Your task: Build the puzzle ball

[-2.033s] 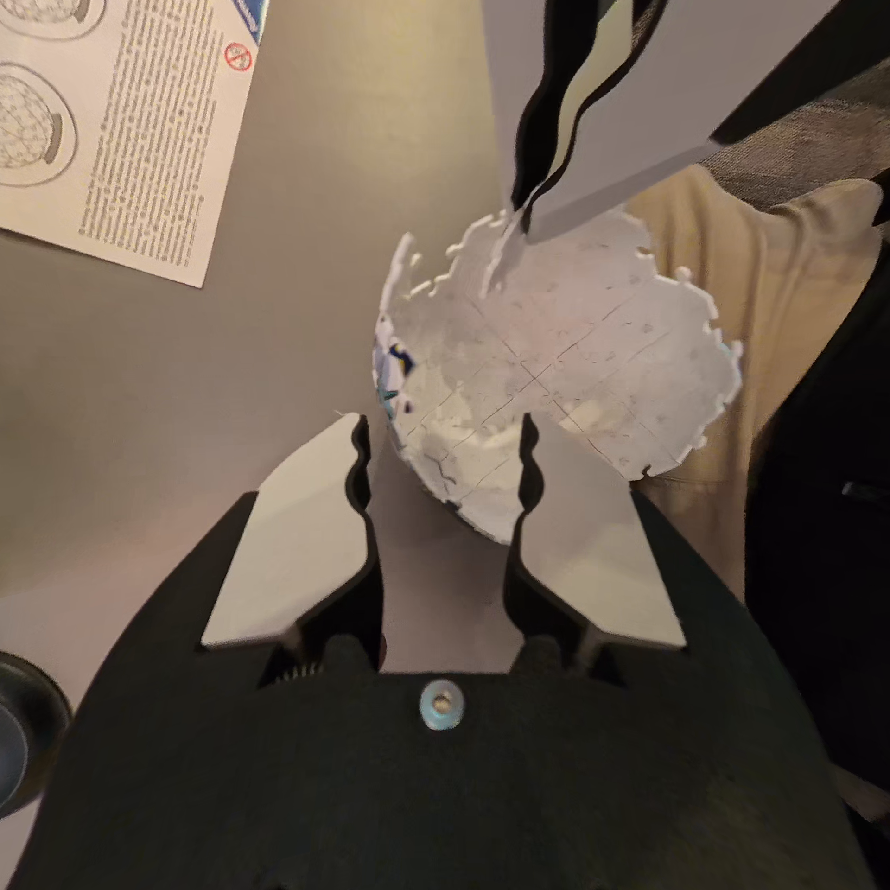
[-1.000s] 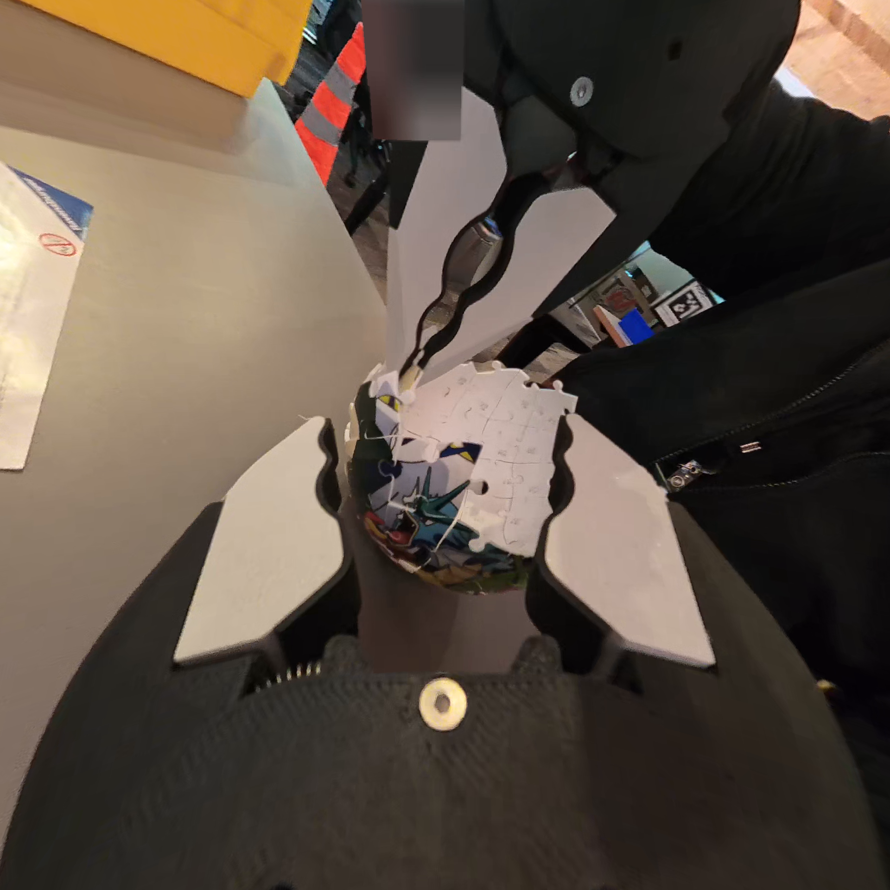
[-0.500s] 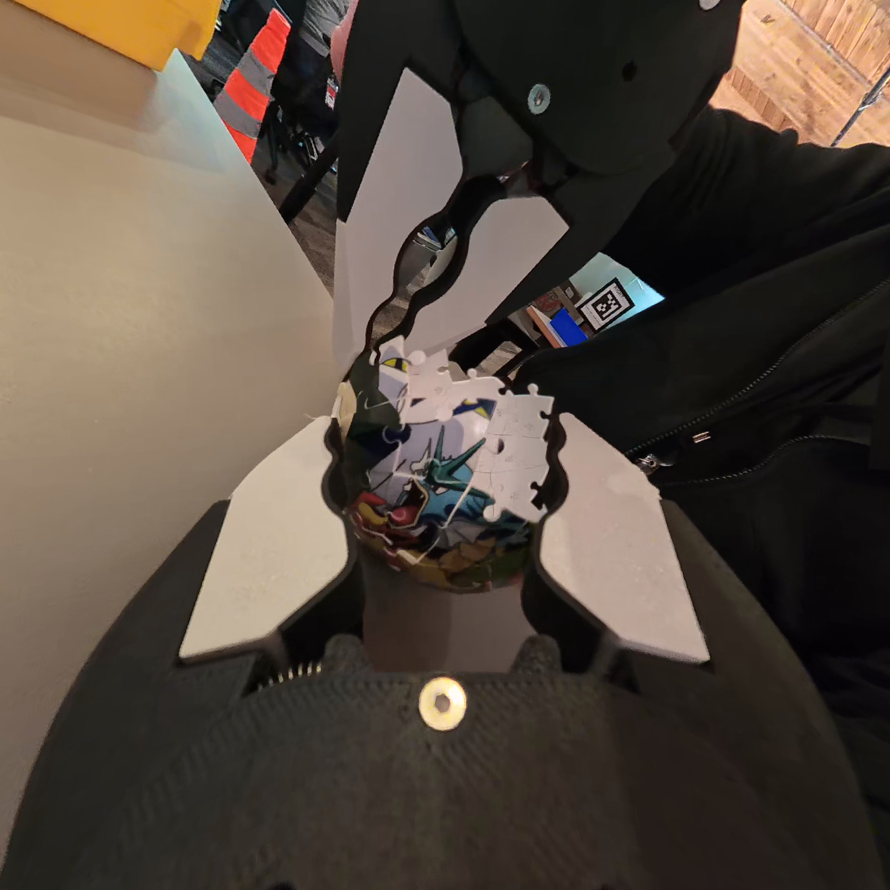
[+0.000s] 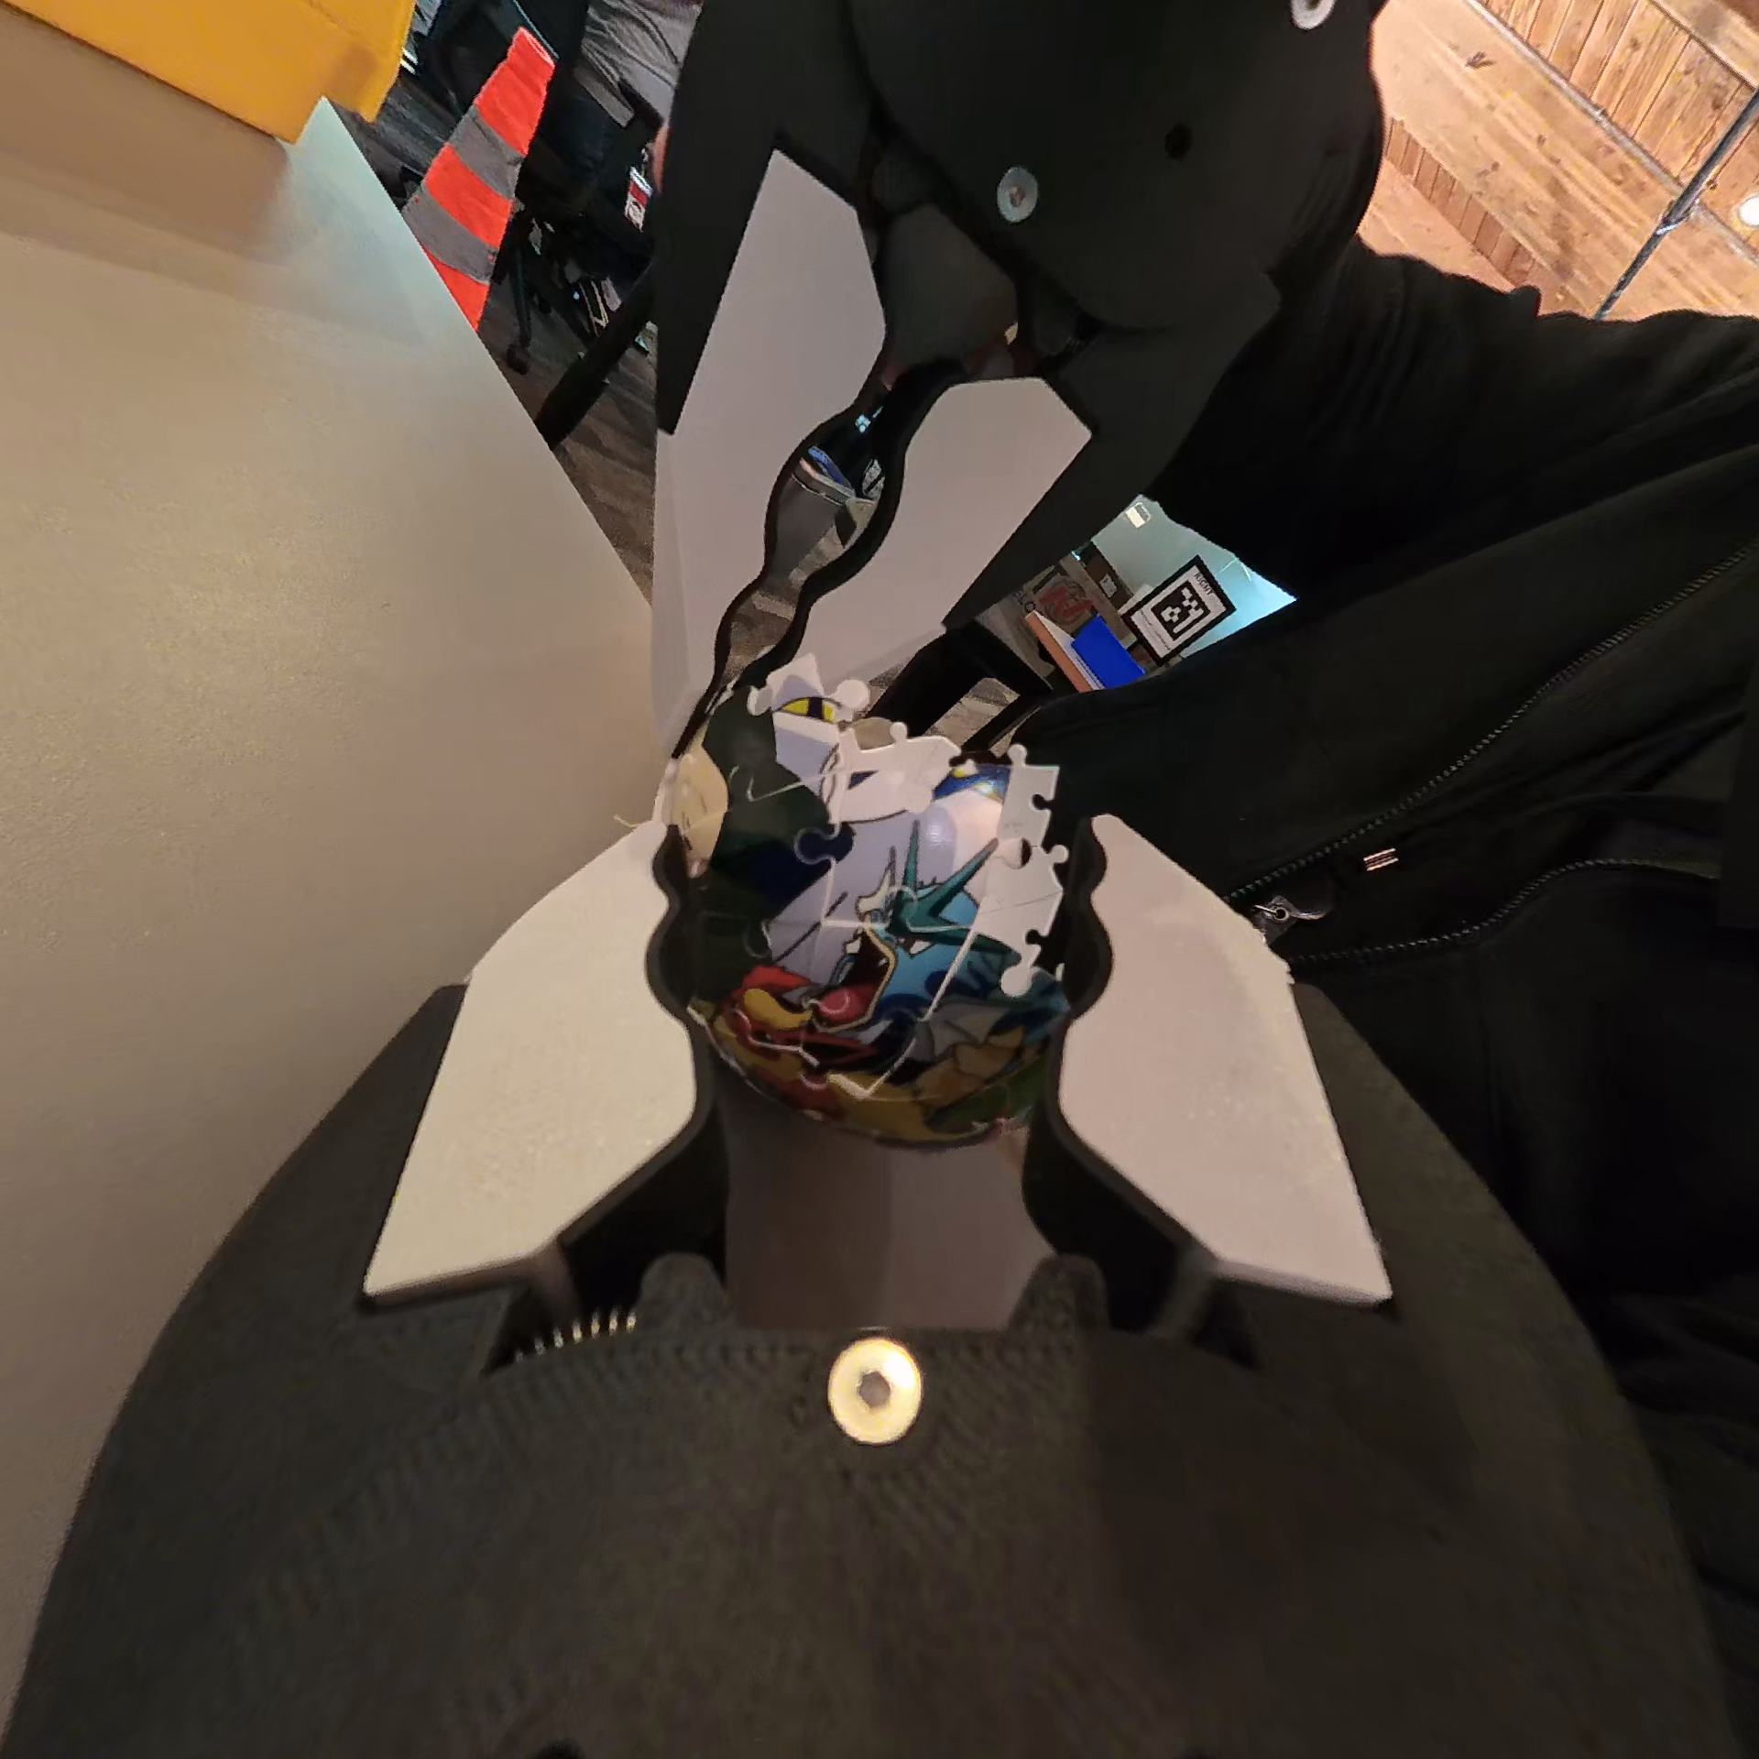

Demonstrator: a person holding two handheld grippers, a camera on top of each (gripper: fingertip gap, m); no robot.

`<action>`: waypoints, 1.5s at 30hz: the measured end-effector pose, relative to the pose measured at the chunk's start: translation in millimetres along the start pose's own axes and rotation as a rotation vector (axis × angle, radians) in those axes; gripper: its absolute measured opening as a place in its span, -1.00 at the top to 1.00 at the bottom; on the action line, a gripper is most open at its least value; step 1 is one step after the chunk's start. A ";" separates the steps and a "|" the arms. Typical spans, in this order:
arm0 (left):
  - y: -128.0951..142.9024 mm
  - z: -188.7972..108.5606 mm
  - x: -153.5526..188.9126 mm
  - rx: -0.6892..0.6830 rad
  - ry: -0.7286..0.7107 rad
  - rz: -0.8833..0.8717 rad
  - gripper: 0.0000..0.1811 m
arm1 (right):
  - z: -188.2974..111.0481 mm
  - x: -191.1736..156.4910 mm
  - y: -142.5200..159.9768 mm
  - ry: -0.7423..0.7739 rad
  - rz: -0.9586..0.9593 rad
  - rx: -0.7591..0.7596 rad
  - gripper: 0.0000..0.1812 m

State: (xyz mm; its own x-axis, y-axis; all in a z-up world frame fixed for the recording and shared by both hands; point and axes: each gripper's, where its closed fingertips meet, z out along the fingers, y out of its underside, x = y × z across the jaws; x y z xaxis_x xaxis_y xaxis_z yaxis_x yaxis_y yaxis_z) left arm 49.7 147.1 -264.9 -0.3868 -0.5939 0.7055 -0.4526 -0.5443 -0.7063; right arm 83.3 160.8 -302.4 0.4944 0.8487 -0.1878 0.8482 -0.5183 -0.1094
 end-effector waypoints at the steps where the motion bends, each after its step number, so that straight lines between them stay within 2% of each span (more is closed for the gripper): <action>1: 0.0 0.0 0.1 0.001 0.000 0.001 0.17 | -0.2 0.0 0.0 0.000 0.006 0.008 1.00; 10: -0.6 0.2 0.6 0.006 0.004 0.008 0.19 | -0.4 2.1 -2.1 -0.012 0.064 0.097 1.00; 45: -9.0 1.3 3.8 0.062 0.053 0.021 0.20 | 1.5 1.4 -2.1 -0.017 0.034 0.187 1.00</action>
State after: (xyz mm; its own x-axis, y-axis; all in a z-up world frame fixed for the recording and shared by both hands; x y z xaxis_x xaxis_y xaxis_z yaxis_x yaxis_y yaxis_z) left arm 53.3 149.0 -256.0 -0.4381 -0.5746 0.6913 -0.3936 -0.5688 -0.7222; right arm 81.9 163.0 -303.9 0.5179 0.8290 -0.2111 0.7798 -0.5590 -0.2820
